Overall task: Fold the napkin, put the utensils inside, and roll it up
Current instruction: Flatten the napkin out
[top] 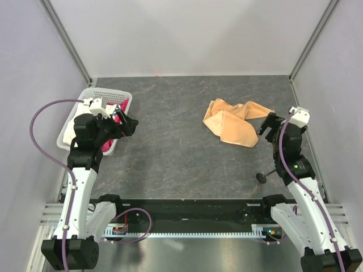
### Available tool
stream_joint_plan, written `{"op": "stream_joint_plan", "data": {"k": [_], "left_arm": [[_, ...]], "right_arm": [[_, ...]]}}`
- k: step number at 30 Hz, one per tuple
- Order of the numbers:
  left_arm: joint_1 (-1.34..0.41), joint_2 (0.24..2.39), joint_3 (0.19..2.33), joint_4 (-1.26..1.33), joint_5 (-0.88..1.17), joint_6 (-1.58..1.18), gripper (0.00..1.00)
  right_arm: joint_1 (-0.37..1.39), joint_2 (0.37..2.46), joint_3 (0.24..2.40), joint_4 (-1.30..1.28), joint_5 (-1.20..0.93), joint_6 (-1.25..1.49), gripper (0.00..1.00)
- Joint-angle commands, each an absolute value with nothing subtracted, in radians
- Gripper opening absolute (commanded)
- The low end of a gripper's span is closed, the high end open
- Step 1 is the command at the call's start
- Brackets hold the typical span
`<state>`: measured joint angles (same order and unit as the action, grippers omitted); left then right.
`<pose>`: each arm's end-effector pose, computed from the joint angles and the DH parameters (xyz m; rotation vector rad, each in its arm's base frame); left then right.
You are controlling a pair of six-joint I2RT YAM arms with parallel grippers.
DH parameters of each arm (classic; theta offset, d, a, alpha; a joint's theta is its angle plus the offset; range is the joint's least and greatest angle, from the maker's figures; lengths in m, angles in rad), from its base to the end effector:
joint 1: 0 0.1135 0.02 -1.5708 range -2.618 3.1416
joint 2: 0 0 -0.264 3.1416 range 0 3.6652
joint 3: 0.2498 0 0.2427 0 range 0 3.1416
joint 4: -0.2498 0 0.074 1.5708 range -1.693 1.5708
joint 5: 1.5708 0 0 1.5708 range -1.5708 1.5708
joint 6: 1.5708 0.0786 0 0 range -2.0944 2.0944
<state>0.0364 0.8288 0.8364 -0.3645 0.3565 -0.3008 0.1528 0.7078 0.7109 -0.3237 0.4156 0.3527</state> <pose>0.2155 -0.0196 0.3183 -0.0855 1.9370 -0.5197 0.1955 -0.0020 0.2999 0.4628 1.8051 -0.0436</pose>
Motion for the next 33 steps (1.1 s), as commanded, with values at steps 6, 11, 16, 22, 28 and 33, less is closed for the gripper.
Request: {"op": "stream_joint_plan", "data": {"k": [6,11,16,22,28,33], "left_arm": [[0.038,0.812,0.871,-0.348,0.314,-0.311,1.00],[0.038,0.824,0.862,-0.351,0.342,-0.298,1.00],[0.028,0.831,0.850,-0.353,0.351,-0.272,0.96],[0.021,0.851,0.856,-0.368,0.345,-0.273,0.94],[0.012,0.865,0.856,-0.373,0.351,-0.279,0.93],[-0.018,0.870,0.856,-0.376,0.351,-0.281,0.93]], "right_arm": [[0.150,0.724,0.764,-0.330,0.382,0.350,0.95],[0.150,0.741,0.770,-0.319,0.287,0.318,0.91],[0.220,0.886,0.822,-0.311,0.143,0.327,0.82],[0.520,1.191,0.931,-0.324,0.339,0.324,0.81],[0.600,1.503,1.063,-0.333,0.409,0.336,0.73],[0.606,1.658,1.112,-0.359,0.488,0.347,0.66]]}}
